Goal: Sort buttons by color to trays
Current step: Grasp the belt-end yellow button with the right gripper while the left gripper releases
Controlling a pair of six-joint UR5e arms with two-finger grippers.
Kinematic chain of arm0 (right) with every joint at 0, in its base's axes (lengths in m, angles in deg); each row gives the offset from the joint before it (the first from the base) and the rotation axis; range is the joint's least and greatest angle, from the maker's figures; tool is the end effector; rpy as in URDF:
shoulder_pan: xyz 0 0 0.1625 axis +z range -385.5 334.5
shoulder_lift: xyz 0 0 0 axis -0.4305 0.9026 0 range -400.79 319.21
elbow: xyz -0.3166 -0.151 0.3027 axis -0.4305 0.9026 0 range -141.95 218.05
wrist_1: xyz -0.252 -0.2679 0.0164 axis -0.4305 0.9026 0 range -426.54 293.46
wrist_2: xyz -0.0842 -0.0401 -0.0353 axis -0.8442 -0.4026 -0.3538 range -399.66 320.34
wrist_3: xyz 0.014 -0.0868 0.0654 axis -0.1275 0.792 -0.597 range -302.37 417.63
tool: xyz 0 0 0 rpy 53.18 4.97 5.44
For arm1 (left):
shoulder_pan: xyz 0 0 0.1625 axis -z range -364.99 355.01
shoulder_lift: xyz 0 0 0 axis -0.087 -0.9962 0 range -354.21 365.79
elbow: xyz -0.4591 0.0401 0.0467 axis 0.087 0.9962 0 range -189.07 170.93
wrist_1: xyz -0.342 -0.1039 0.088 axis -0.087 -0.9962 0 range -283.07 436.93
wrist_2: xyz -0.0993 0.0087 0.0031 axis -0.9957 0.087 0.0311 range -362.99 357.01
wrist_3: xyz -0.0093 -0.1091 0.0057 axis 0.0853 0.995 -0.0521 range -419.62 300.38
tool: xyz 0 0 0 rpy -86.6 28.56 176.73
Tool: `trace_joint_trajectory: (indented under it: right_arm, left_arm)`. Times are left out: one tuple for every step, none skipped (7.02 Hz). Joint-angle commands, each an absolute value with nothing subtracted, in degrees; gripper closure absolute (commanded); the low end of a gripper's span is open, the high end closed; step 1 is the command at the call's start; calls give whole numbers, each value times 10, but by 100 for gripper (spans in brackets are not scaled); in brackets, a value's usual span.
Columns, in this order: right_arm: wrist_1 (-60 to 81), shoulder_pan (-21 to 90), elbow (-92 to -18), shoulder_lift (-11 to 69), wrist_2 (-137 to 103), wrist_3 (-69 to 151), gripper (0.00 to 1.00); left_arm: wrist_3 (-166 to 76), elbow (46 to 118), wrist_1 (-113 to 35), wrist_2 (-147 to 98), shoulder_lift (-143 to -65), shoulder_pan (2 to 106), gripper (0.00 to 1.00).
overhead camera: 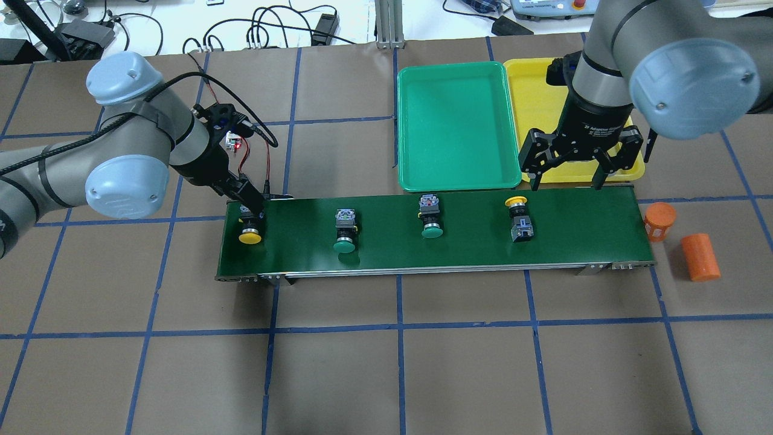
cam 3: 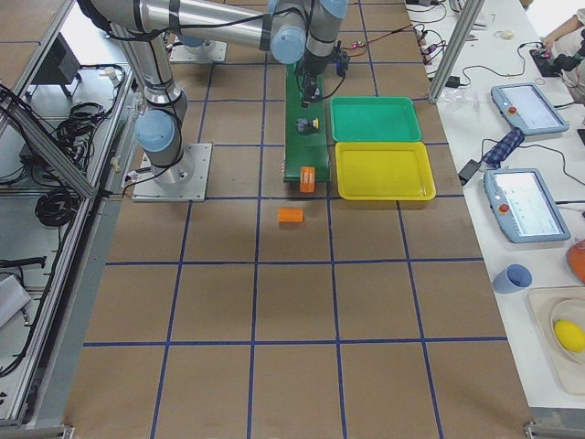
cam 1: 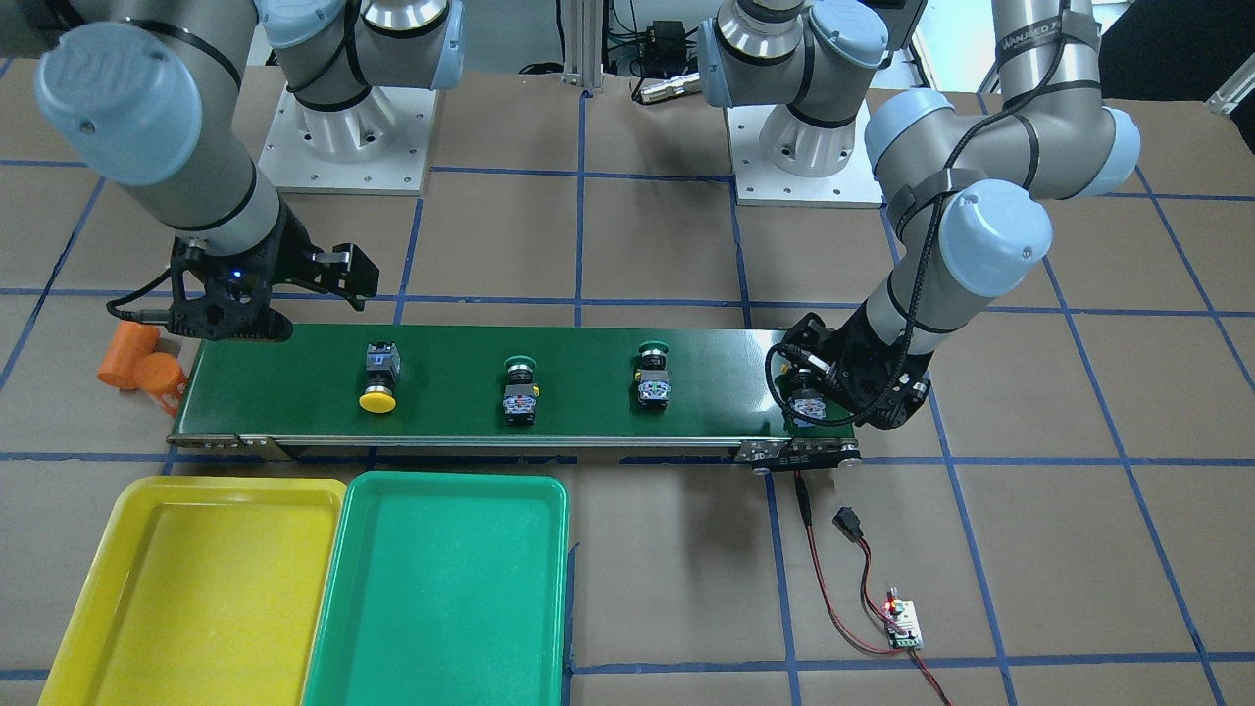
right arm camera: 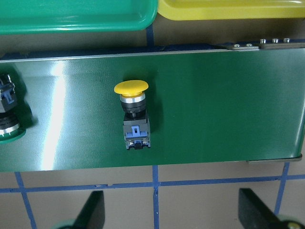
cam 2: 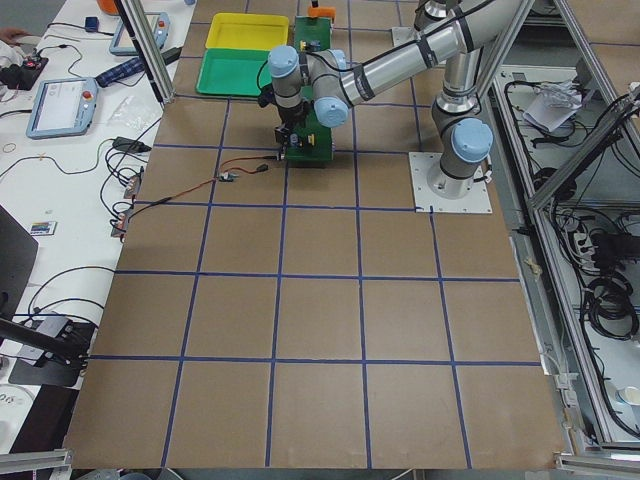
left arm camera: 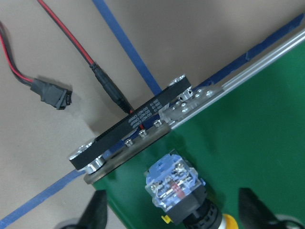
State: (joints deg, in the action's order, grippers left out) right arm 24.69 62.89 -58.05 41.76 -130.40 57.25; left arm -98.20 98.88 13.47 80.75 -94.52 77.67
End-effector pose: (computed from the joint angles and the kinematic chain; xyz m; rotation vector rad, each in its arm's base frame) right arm 0.1186 -0.4712 0.4132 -0.0521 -3.1126 -0.3363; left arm -0.0825 -0.4961 0.3439 -0.8134 -2.9180 0.0229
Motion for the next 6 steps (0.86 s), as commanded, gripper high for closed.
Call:
trace_joint_trajectory:
  right_arm:
    - [285,629,-592,376,-1304,572,0]
    - [351,629,-639,374,-1305,573,0]
    - [417,629,-690,378,-1305,574,0]
    - [461,629,-725,378,-1305,580,0]
    - [479,629,-740,378,-1306,584,0]
    - [482,628,-741,378,-1306,585,36]
  left_arm:
    - [-883,961,88,817,-904,769,0]
    - [-807,939,20,870,-873,774,0]
    - [-747,918,-4,870,-841,776,0]
    - [-744,908,-15,873,-816,777,0]
    - [-738,894,-95,868,-779,777,0]
    - [-730,872,-137,866,-746,779,0]
